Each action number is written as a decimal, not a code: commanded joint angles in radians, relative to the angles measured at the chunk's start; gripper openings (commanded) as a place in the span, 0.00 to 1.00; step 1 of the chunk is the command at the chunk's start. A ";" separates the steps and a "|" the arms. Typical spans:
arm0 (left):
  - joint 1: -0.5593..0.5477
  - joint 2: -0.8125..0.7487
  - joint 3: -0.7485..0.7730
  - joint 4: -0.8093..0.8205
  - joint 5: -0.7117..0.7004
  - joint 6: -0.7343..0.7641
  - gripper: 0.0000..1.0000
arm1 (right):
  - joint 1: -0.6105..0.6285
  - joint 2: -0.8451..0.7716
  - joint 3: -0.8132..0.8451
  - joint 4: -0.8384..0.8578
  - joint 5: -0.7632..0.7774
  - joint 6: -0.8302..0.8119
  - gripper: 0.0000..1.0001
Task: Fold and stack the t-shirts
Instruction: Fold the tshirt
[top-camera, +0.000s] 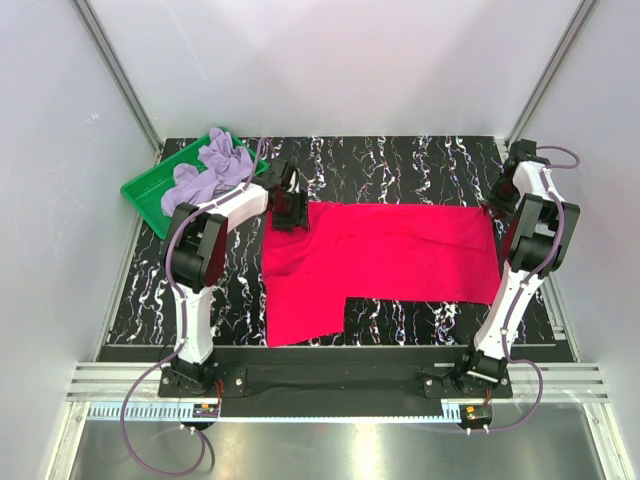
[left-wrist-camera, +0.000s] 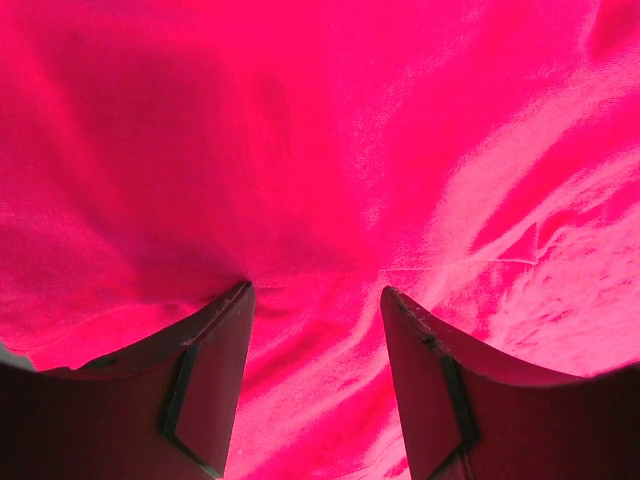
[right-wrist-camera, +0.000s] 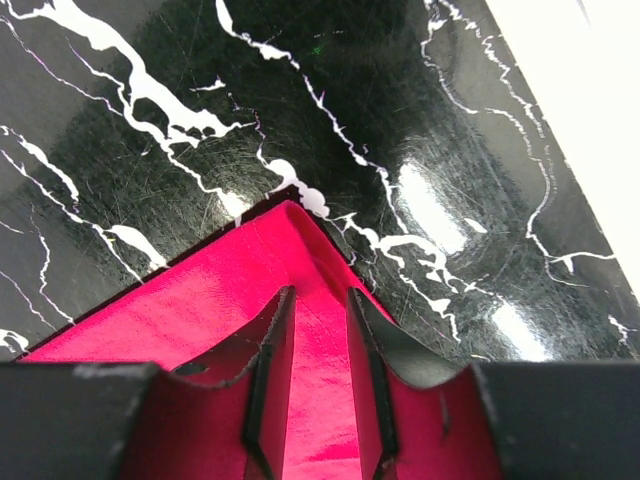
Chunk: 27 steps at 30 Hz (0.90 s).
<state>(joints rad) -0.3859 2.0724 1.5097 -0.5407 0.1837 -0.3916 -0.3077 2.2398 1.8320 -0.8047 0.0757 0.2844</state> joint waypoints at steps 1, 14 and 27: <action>0.005 0.005 0.001 0.015 0.008 0.014 0.59 | 0.004 0.003 0.026 0.019 -0.017 -0.005 0.34; 0.012 0.014 0.003 0.008 0.007 0.004 0.59 | 0.004 0.035 0.047 0.015 -0.001 -0.016 0.31; 0.016 0.020 0.004 0.005 0.008 0.005 0.59 | 0.004 0.061 0.085 0.009 0.009 -0.022 0.13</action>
<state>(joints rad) -0.3767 2.0731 1.5097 -0.5407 0.1837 -0.3927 -0.3077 2.2826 1.8648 -0.7986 0.0673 0.2752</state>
